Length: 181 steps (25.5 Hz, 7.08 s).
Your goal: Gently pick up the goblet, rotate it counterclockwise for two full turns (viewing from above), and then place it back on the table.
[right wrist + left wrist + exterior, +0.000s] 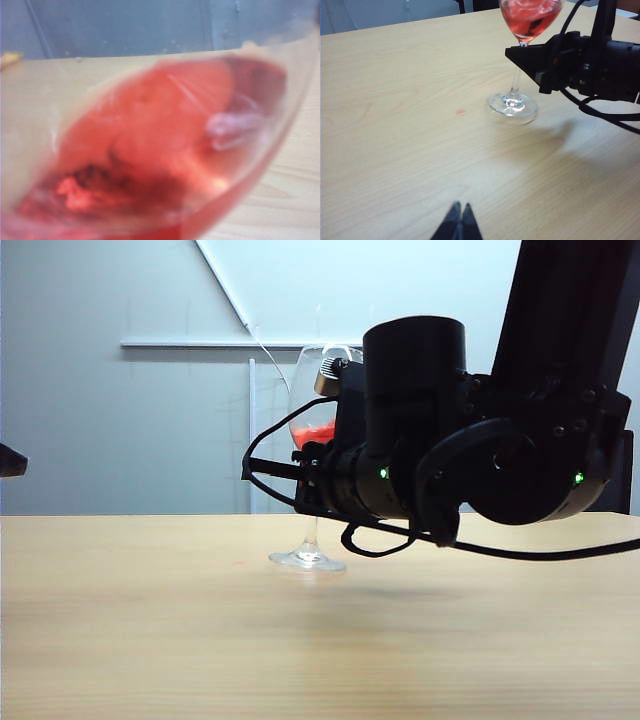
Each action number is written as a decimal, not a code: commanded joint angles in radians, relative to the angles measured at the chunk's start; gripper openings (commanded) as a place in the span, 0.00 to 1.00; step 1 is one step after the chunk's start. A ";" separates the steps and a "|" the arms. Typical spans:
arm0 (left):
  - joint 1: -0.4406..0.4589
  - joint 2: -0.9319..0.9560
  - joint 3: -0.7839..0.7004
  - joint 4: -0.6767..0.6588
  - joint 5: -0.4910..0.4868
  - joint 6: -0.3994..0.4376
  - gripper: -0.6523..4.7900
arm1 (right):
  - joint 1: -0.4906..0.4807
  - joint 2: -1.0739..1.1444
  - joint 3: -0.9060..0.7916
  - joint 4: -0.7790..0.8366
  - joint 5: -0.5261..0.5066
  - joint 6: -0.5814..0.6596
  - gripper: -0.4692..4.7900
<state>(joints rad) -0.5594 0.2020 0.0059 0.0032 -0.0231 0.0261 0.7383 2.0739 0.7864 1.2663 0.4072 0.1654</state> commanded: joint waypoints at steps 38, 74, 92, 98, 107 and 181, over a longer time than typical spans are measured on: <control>0.000 -0.062 0.003 0.012 0.001 0.000 0.11 | -0.039 -0.396 0.109 -0.654 -0.040 0.060 0.08; 0.000 -0.113 0.003 0.012 0.001 0.000 0.11 | -0.009 -0.396 -0.092 -0.282 0.007 0.287 0.09; 0.000 -0.136 0.003 0.011 0.001 0.000 0.11 | 0.018 -0.396 0.179 -0.708 0.098 -0.124 0.09; 0.000 -0.142 0.003 0.012 0.001 0.000 0.11 | 0.098 -0.396 0.176 -0.709 0.223 -0.428 0.09; 0.000 -0.142 0.003 0.011 0.001 0.000 0.11 | 0.131 -0.397 0.098 -0.558 0.202 -0.386 0.09; 0.001 -0.174 0.003 0.011 0.001 0.000 0.11 | -0.039 -0.064 -0.107 0.047 -0.066 -0.195 0.42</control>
<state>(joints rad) -0.5594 0.0273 0.0063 0.0032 -0.0231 0.0261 0.6956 2.0331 0.6964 1.2915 0.3370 -0.0269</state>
